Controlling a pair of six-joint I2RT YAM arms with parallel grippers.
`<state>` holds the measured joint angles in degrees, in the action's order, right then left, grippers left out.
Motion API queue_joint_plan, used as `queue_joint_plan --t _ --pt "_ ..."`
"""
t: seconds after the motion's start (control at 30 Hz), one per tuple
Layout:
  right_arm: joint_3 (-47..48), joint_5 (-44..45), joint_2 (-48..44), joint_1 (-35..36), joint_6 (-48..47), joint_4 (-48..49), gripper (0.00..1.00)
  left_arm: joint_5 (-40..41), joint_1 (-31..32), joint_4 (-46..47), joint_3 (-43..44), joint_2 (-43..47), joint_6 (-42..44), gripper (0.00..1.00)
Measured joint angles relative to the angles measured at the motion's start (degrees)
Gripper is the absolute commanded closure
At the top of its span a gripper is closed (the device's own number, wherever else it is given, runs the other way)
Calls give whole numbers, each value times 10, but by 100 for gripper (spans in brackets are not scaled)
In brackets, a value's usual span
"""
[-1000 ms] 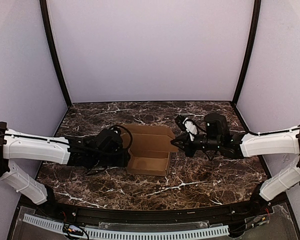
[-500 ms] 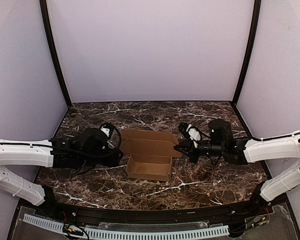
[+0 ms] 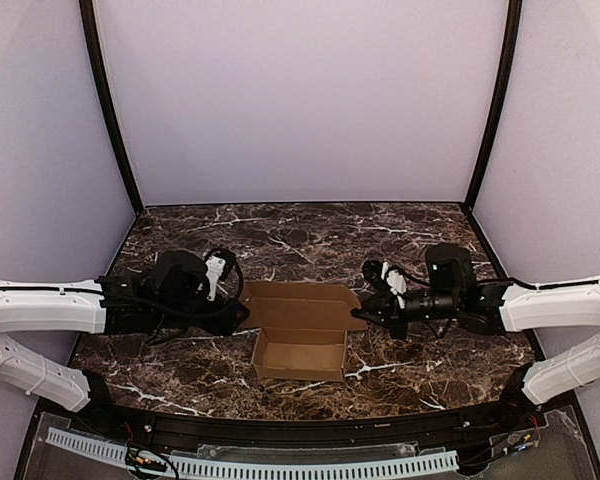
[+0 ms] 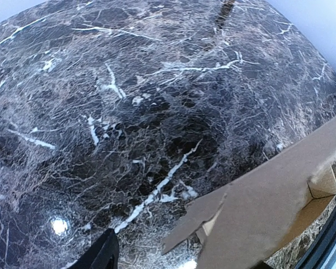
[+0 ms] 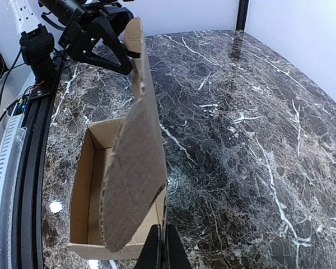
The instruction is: Fold the paper box
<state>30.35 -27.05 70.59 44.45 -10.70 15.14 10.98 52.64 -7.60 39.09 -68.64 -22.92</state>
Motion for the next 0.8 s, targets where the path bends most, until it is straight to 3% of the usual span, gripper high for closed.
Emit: queue_joint_plan --t 0.3,0.8 --pt "-3 -17 -1 0 1 -2 100 -57 0 33 -5 0 29 65" --pt "-3 -10 -5 0 16 -2 100 -67 0 33 -12 9 38 95"
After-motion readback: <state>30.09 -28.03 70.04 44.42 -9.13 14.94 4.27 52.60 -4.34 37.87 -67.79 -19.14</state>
